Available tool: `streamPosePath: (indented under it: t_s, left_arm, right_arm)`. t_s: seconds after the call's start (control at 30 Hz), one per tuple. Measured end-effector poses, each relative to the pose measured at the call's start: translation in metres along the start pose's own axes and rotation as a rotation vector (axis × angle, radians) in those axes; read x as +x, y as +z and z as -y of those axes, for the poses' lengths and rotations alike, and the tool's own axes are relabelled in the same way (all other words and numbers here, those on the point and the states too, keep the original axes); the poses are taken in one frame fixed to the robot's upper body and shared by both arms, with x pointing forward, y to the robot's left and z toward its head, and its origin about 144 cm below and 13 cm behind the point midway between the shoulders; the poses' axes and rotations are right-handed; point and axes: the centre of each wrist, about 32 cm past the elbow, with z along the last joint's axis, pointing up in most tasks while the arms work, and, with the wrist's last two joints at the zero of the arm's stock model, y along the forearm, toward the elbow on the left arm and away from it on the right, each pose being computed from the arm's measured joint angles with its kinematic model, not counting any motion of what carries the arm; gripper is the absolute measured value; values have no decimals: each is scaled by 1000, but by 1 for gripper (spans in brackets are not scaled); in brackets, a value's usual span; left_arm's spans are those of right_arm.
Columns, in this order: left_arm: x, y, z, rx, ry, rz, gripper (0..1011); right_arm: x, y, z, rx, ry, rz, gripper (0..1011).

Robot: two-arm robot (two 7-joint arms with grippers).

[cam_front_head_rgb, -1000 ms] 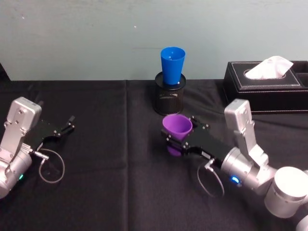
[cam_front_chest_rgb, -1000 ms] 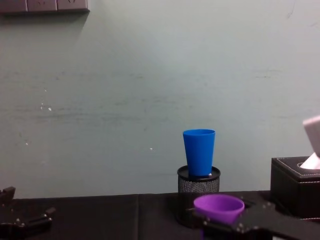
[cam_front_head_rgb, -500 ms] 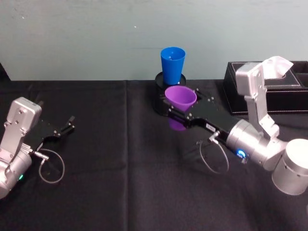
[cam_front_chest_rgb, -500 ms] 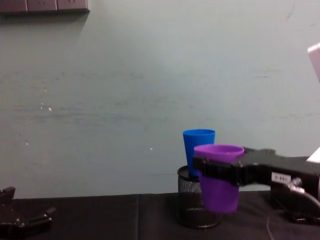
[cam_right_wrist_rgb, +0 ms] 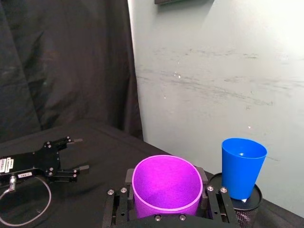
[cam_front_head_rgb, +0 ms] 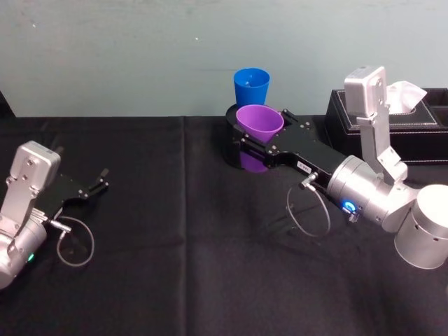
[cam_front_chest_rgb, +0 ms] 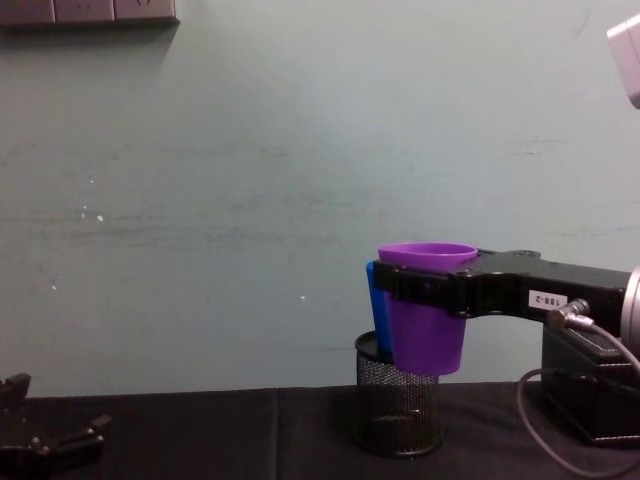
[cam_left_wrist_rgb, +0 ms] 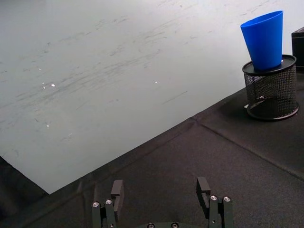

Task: Pick up one cup with a gripper and tap it against the other cup.

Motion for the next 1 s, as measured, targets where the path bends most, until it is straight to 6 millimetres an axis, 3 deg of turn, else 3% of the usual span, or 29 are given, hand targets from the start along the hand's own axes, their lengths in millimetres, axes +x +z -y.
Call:
streamPosePath:
  t_s: [1.0]
  left_arm:
    - [0,0,0,0,0,0,1000]
  right_arm:
    - [1,-2,1,-1,1,-1,743]
